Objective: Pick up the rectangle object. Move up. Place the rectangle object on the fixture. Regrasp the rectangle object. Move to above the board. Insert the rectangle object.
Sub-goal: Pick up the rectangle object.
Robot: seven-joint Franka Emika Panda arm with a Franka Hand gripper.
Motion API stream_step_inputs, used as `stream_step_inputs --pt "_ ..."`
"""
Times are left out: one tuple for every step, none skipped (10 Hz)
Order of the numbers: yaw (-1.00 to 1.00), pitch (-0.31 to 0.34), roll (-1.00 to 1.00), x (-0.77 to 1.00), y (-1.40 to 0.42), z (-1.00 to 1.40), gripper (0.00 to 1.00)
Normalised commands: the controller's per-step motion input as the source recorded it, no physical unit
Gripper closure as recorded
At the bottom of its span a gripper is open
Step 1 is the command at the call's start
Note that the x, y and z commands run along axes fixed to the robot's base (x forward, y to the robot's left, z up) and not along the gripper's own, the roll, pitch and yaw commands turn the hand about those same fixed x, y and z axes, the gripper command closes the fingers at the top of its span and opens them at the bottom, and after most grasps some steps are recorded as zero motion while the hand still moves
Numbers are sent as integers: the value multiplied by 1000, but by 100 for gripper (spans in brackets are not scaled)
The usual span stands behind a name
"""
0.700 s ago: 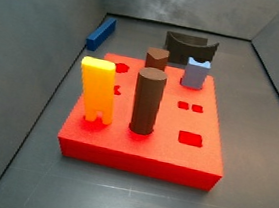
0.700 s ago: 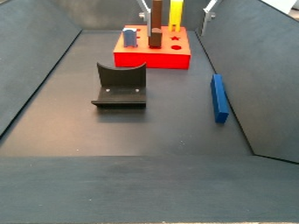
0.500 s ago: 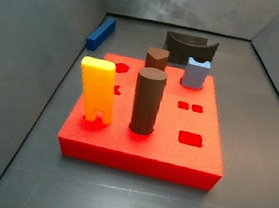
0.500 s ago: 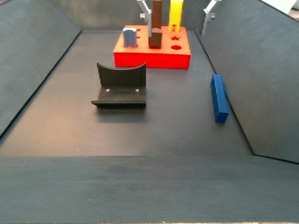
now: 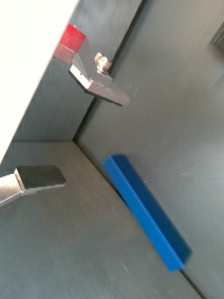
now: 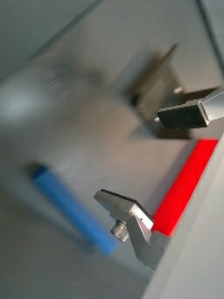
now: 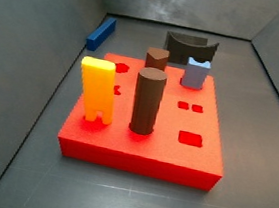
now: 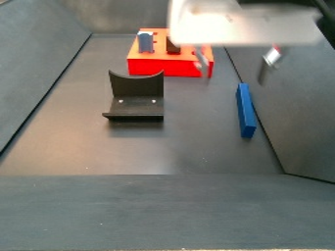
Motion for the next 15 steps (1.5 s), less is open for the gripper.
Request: stream_step_inputs --pt "11 -69 -199 -66 0 -751 0" --pt "0 -74 -183 -111 0 -763 0" --pt "0 -79 -179 -166 0 -777 0" --pt "-114 -26 -107 -409 0 -1000 0" --pt "-191 0 -43 -651 0 -1000 0" --pt "-163 0 -57 -646 -114 -1000 0" --pt "-137 -31 -94 -437 -80 -757 0" --pt "-71 0 -123 -34 0 -623 0" --pt "-57 6 -124 123 0 -511 0" --pt "-106 66 -113 320 0 -454 0" --pt "-146 96 -106 283 31 -520 0" --pt "-123 20 -114 0 46 -620 0" --pt "-106 0 -149 -169 94 -517 0" --pt "-11 -6 -149 -60 83 -369 0" --pt "0 0 -103 0 51 -229 0"
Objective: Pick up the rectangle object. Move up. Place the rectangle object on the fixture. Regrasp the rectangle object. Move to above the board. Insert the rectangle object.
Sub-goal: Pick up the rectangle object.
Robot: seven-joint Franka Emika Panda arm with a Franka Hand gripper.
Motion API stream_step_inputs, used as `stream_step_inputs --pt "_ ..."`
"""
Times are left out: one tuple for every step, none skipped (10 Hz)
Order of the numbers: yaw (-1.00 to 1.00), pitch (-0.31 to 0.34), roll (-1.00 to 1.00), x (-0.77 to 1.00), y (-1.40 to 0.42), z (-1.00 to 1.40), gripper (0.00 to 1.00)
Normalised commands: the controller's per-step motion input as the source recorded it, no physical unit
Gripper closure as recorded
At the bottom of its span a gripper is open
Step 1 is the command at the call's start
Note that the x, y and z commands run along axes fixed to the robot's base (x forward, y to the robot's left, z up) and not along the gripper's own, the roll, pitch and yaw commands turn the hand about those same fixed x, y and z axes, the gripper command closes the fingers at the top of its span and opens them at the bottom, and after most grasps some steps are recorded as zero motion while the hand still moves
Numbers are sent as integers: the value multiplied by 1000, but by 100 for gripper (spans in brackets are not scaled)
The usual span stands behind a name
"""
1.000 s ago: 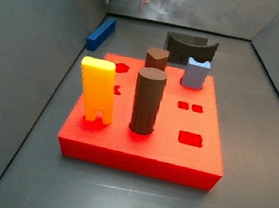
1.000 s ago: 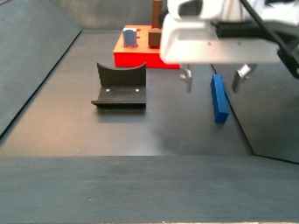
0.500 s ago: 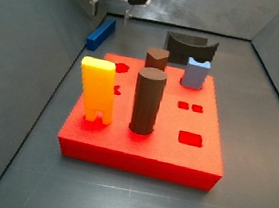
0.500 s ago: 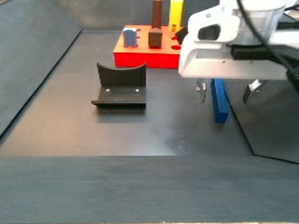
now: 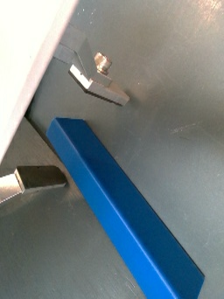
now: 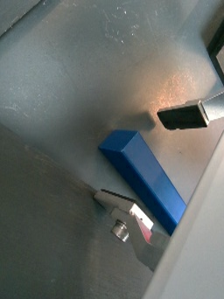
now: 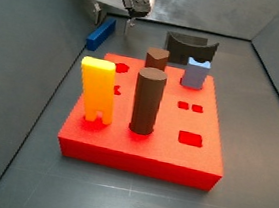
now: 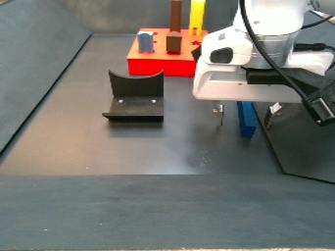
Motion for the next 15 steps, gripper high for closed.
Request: stream_step_inputs --pt "0 -23 -81 -51 0 -157 0" --pt "0 -99 -97 -57 0 -343 0" --pt "0 -220 -70 -143 -37 -537 0" --pt "0 -113 -184 -20 0 -706 0" --pt "0 -144 -74 -86 -94 -811 0" --pt "0 0 -36 0 37 0 0" --pt "0 0 0 0 0 0 100" --pt "0 0 0 0 0 0 100" --pt "0 0 0 0 0 0 100" --pt "0 0 0 0 0 0 100" --pt "0 0 0 0 0 0 100" --pt "0 0 0 0 0 0 100" --pt "0 0 0 0 0 0 100" --pt "0 0 0 0 0 0 100" --pt "0 0 0 0 0 0 100"
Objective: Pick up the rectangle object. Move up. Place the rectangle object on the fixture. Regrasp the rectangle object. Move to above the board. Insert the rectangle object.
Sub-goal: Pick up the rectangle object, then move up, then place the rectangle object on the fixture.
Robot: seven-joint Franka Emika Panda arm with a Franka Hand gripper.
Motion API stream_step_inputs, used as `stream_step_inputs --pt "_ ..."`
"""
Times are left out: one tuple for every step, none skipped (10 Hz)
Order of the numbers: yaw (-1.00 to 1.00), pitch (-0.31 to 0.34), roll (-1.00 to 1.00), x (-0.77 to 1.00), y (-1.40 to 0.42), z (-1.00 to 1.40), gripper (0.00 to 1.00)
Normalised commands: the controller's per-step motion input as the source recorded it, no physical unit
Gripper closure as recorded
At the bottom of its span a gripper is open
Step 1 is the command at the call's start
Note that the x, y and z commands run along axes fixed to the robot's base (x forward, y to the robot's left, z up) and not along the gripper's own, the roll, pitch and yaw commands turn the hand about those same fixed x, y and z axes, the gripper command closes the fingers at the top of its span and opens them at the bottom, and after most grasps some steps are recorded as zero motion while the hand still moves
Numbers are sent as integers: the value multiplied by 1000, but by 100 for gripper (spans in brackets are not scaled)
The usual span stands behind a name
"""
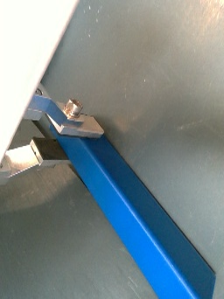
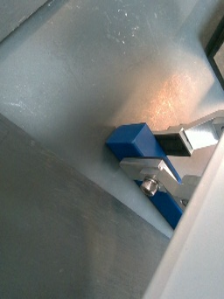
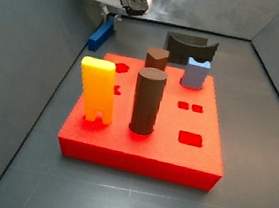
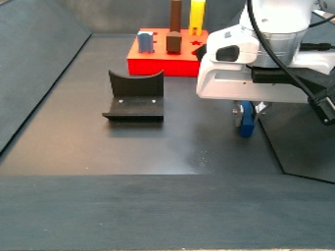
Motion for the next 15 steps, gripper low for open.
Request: stream_step_inputs --pt "0 0 0 0 0 0 100" --pt "0 0 0 0 0 0 100" --pt "0 0 0 0 0 833 100" --pt "2 19 -4 -34 -7 808 100" --pt "-1 45 -4 -58 -7 734 100" --pt "-8 61 10 -31 6 597 100" --pt "-13 72 31 -18 11 427 100" --pt "-17 73 42 -18 10 337 100" --pt "0 0 0 0 0 1000 100" --pt "-4 1 16 -3 0 1000 100" --pt "-12 16 35 -12 2 1000 100" --pt "-16 25 44 -17 3 1000 100" --pt "-20 42 67 -27 7 1000 100" --pt "-19 47 75 -29 9 1000 100" --pt "-11 60 87 -34 9 1000 100"
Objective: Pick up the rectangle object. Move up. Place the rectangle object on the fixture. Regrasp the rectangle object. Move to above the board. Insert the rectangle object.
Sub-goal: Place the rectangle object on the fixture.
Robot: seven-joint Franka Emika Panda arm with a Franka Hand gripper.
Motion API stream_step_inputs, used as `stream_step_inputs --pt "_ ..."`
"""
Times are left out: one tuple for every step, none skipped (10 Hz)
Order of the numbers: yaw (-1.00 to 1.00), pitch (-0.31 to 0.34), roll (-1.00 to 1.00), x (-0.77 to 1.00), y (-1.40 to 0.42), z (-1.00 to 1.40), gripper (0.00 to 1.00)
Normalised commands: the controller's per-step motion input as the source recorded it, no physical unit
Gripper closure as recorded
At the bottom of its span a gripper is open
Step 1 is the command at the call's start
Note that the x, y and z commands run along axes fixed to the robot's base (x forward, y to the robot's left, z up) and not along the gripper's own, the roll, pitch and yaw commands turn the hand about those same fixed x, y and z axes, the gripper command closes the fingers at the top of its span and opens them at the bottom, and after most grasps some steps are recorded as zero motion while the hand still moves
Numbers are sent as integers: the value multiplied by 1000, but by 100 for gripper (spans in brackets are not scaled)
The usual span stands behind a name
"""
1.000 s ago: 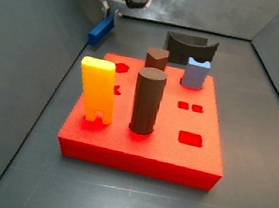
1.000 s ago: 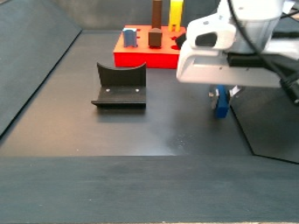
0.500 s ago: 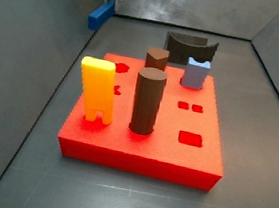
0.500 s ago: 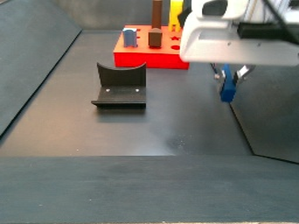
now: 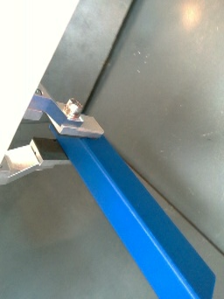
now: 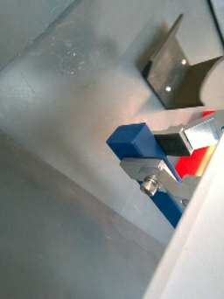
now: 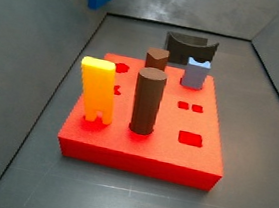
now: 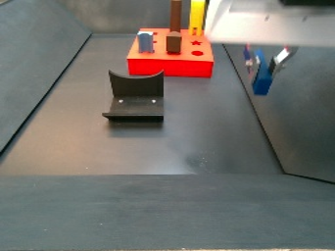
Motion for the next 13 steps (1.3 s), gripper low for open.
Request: stream_step_inputs --pt "-5 67 96 -31 11 914 100" --pt "6 79 101 -24 12 734 100" --pt "10 82 98 -18 11 643 100" --pt "19 93 85 -7 12 412 100" --pt "20 97 84 -3 12 318 100" --pt "776 -129 -18 1000 -378 -340 100" --pt "772 -132 -18 1000 -378 -369 100" --pt "484 -105 -40 1000 -326 -364 100" --pt "304 -71 -74 1000 -294 -333 100" --pt "193 -32 -90 1000 -273 -297 100" --pt "129 -6 -82 1000 -251 -278 100" --pt "79 -3 -81 1000 -226 -263 100" --pt "59 -8 -82 1000 -202 -243 100"
